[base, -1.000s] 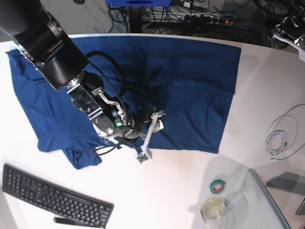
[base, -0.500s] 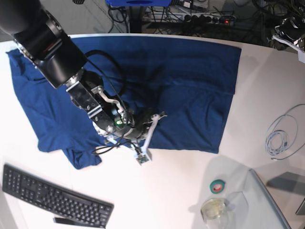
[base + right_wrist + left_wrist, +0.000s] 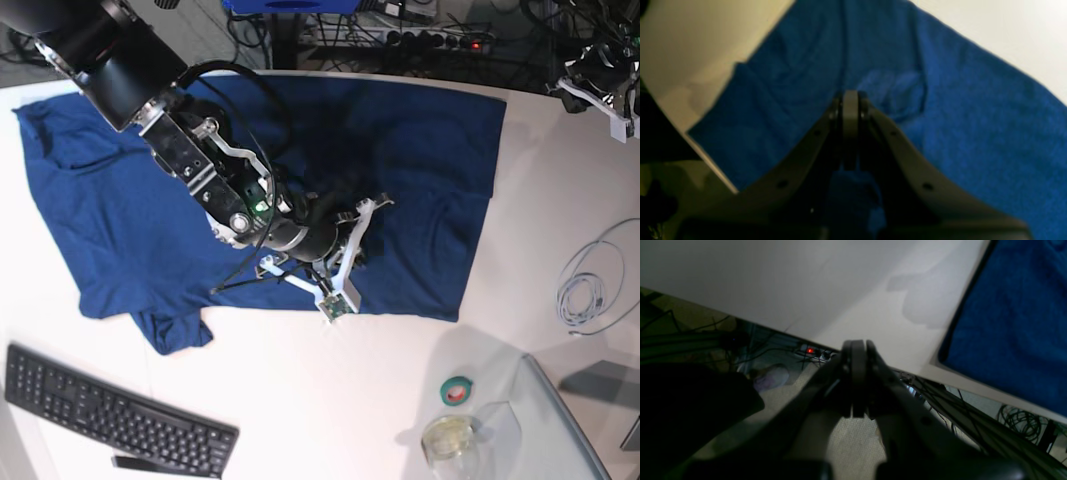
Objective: Layout the t-shirt on the table in an organized manner, then fold the t-shirt properly
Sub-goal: 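Sweep the right gripper across the shirt middle to flatten wrinkles, then move both grippers onto the shirt edge near the table rim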
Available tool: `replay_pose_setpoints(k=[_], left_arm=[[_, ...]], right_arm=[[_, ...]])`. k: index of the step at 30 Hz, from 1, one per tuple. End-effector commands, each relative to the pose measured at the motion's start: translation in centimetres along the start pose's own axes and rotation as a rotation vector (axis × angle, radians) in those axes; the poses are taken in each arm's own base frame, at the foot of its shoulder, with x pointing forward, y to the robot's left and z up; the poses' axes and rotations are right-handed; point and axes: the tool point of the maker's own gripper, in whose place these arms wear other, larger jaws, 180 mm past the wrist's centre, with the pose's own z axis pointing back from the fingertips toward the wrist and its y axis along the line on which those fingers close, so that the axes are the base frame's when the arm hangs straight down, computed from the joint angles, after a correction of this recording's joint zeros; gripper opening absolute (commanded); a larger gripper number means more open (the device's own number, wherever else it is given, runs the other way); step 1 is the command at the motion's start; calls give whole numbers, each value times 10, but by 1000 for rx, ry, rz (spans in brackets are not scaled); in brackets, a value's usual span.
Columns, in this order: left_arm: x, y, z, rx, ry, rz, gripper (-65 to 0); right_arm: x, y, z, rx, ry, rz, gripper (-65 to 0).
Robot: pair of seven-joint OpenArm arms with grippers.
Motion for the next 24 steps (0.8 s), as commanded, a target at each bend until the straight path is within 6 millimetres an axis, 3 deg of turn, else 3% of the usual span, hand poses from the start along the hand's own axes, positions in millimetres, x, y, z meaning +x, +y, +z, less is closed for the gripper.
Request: replay_pose_setpoints(k=[1, 5, 11, 16, 19, 24], left_arm=[[12, 5, 4, 7, -38, -16, -650], [13, 4, 4, 8, -38, -17, -650], [13, 4, 4, 8, -40, -17, -650], [15, -3, 1, -11, -33, -42, -650], [19, -20, -3, -47, -29, -93, -650], [43, -52, 1, -94, -86, -182, -650]], right_arm=[[18, 7, 5, 19, -60, 6, -650], [17, 21, 9, 49, -73, 1, -650], [-17, 53, -1, 112, 17, 73, -650], [-38, 57, -12, 112, 83, 68, -650], [-45, 55, -10, 108, 95, 58, -563], [-49, 44, 12, 98, 88, 58, -312]])
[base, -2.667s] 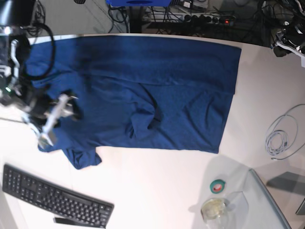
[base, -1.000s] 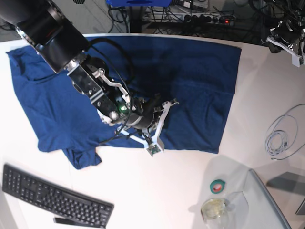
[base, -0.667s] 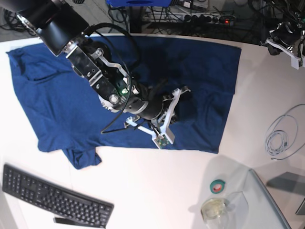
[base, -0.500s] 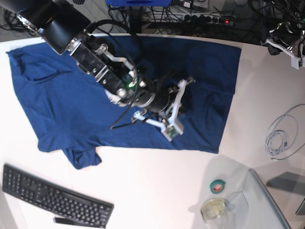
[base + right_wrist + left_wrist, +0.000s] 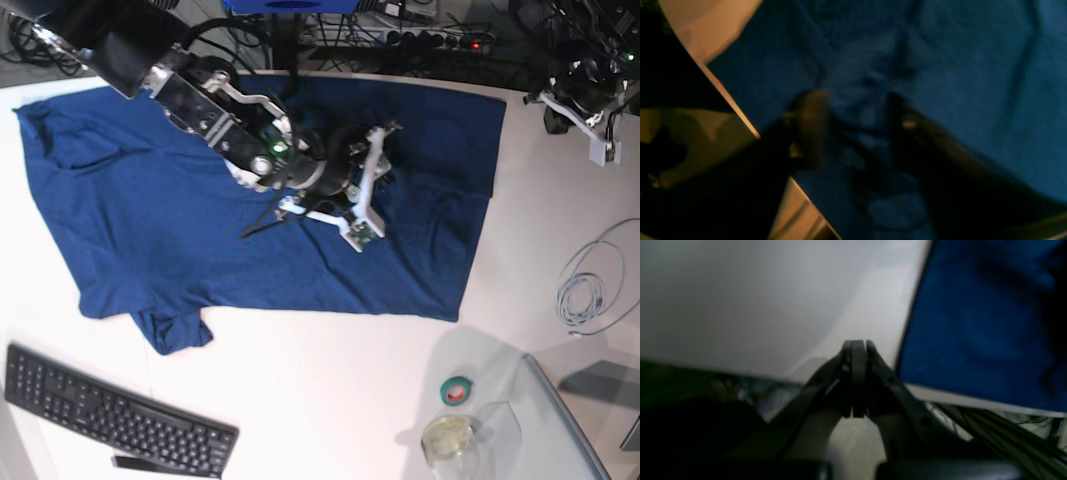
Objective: Layout the t-shirt on the table in an organized manner, then fold the t-shirt properly
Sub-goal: 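Move both grippers onto the shirt edge near the table rim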
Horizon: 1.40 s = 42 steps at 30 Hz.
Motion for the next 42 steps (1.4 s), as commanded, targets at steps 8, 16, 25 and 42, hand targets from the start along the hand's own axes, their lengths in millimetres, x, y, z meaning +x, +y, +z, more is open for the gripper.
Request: replay_pose_setpoints(k=[8, 16, 25, 42], left_arm=[[61, -61, -6, -121, -137, -151, -555], [87, -128, -44, -305, -137, -211, -222], [90, -171, -71, -434, -136, -202, -222], [73, -203, -85, -510, -78, -184, -477]], right_arm=[[14, -64, 75, -146, -189, -155, -246], [-16, -109, 108, -277, -192, -264, -246], [-26, -109, 108, -282, -176, -281, -246], [-26, -109, 108, -281, -175, -281, -246]])
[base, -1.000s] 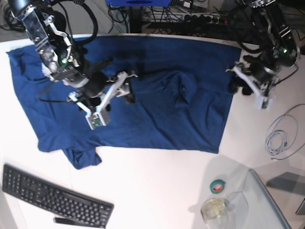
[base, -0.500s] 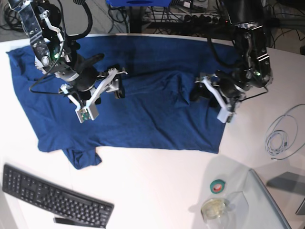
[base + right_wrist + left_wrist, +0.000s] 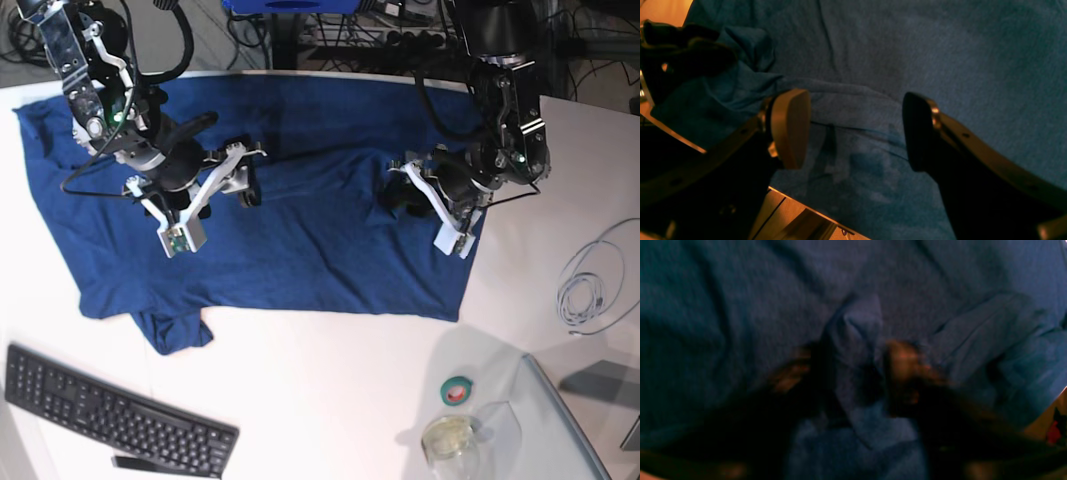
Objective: Layout the t-shirt on the table in an organized manner, then fold the t-shirt properly
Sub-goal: 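Move both grippers onto the shirt edge near the table rim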
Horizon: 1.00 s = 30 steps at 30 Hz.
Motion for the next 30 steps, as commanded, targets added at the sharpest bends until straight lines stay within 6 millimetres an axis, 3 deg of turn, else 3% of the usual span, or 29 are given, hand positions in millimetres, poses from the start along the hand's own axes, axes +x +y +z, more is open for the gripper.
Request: replay_pose_setpoints(k=[1, 2, 10, 14, 19, 23, 30], left_arm=[[17, 0, 3, -2, -51, -19, -569], [18, 1, 3, -1, -51, -18, -643], [25, 0, 1, -10, -59, -25, -650], [50, -3, 18, 23, -118, -99, -650], [61, -1, 43, 118, -132, -110, -650], [55, -3, 51, 142, -58, -161, -650], [14, 13, 57, 240, 86, -178, -650]], right_arm=[[11, 2, 2, 10, -39, 11, -246], [11, 2, 2, 10, -39, 11, -246], [10, 2, 2, 10, -37, 11, -246], [10, 2, 2, 9, -36, 10, -246], [0, -4, -4, -4, -4, 0, -246], [-5, -6, -8, -10, 11, -8, -246], [-5, -10, -9, -19, 11, -10, -246]])
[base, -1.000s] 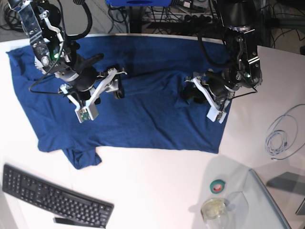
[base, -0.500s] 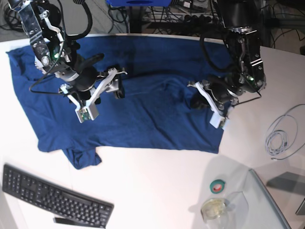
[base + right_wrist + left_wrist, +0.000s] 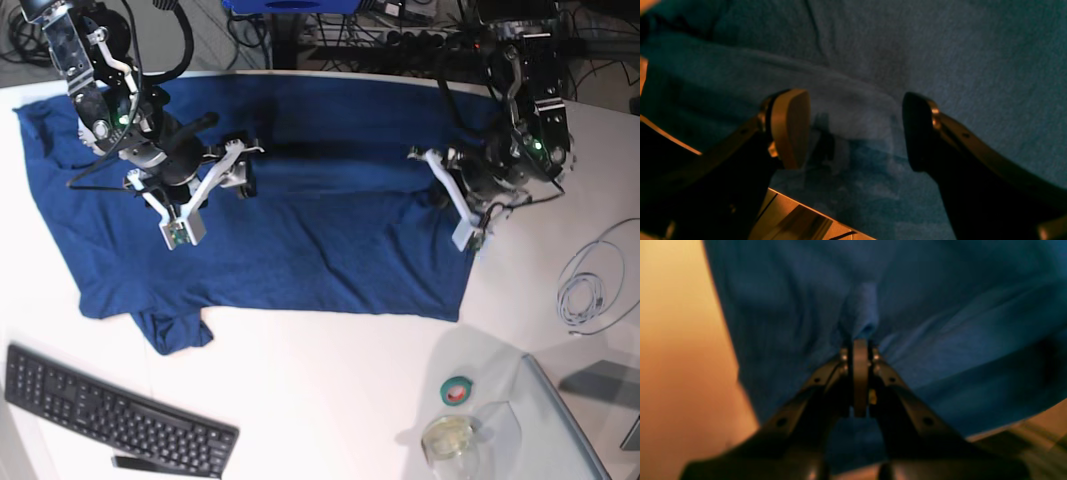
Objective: Layout the t-shirt on the table in an organized manner, then fold the t-shirt properly
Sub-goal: 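Move both grippers onto the shirt edge near the table rim, then grasp the shirt edge with both grippers and pull it apart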
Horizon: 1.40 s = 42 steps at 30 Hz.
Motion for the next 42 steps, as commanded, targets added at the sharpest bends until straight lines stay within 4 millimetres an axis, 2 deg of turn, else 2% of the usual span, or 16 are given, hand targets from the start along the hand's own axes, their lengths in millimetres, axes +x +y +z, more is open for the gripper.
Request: replay_pose_setpoints(k=[1, 8, 11, 17, 26, 30, 34, 36, 39, 42], left_arm=[[11, 4, 5, 17, -41, -12, -650], [-6, 10, 16, 95, 10, -62, -650], [-11, 13, 16, 113, 30, -73, -650], [-14, 14, 16, 119, 40, -72, -650], [-30, 10, 17, 113, 74, -65, -650], [-35, 18, 19, 162, 80, 4, -650], [-42, 21, 22, 176, 92, 22, -461], [-47, 24, 25, 182, 101, 11, -395], [-41, 26, 32, 197, 80, -5, -329], [-31, 27, 40, 212, 51, -25, -314]], right_arm=[[13, 0, 2, 5, -43, 10, -246], [-5, -18, -12, -35, 16, -8, -246], [-7, -23, -17, -47, -11, -16, -246], [-28, -35, -26, -74, 40, -31, -246], [-34, -40, -27, -85, 58, -38, -246], [-37, -43, -28, -92, 66, -39, -246], [-43, -46, -29, -101, 81, -42, -246], [-45, -47, -30, -102, 86, -45, -246], [-45, -47, -30, -103, 86, -44, -246], [-44, -48, -30, -104, 85, -42, -246]])
